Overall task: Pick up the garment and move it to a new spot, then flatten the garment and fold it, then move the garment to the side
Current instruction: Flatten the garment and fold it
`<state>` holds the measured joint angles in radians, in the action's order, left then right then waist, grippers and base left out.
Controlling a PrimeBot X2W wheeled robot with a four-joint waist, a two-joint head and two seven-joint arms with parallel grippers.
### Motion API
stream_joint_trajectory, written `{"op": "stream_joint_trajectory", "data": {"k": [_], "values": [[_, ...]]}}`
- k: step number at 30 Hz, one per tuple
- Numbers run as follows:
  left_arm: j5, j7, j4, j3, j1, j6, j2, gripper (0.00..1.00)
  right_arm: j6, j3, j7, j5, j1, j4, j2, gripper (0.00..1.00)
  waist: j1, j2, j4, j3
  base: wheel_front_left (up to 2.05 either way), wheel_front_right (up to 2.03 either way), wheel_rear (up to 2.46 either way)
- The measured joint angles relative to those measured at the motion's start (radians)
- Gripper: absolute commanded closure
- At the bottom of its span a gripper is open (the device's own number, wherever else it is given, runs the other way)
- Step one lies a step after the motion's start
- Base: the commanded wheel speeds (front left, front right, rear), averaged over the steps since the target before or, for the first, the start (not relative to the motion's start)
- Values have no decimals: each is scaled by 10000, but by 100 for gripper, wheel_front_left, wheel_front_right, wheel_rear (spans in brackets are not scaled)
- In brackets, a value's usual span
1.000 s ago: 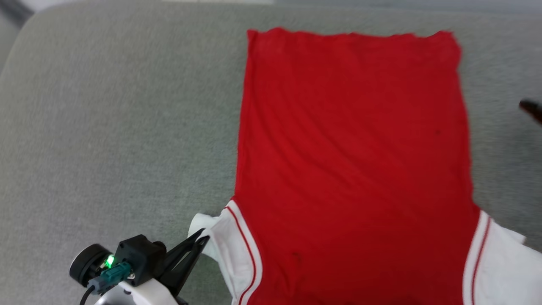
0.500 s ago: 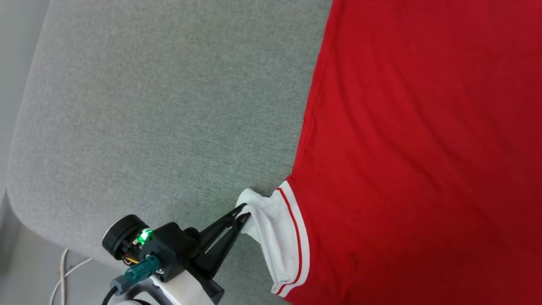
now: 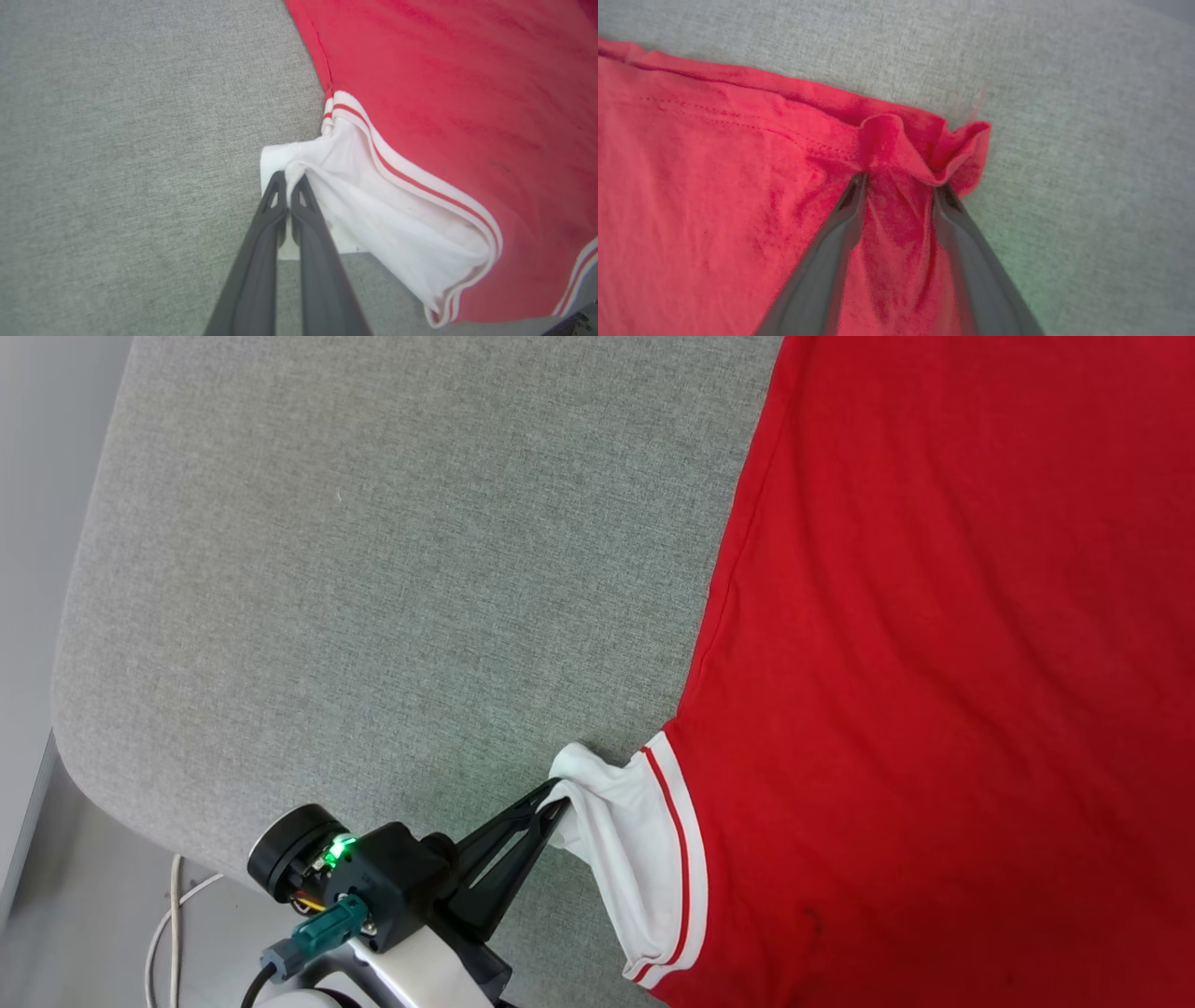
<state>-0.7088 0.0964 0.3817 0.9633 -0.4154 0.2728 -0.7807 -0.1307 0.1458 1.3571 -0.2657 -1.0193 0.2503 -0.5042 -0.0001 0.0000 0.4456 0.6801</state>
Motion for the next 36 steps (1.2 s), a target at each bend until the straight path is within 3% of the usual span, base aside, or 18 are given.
{"op": "stream_joint_trajectory", "data": {"k": [11, 23, 36], "values": [[2, -10, -211, -2, -21, 4, -77, 100, -2, 40, -8, -182, 998, 6, 46, 100, 0, 0, -329, -563, 0, 0, 0], [-556, 35, -591, -105, 421, 130, -387, 100, -2, 182, -63, -1363, 4276, -648, 253, 100, 0, 0, -1504, -2267, 0, 0, 0], [-938, 184, -840, -209, 969, 443, -568, 100, -2, 514, -10, -2497, 8043, -2692, 639, 100, 0, 0, -2926, -3934, 0, 0, 0]]}}
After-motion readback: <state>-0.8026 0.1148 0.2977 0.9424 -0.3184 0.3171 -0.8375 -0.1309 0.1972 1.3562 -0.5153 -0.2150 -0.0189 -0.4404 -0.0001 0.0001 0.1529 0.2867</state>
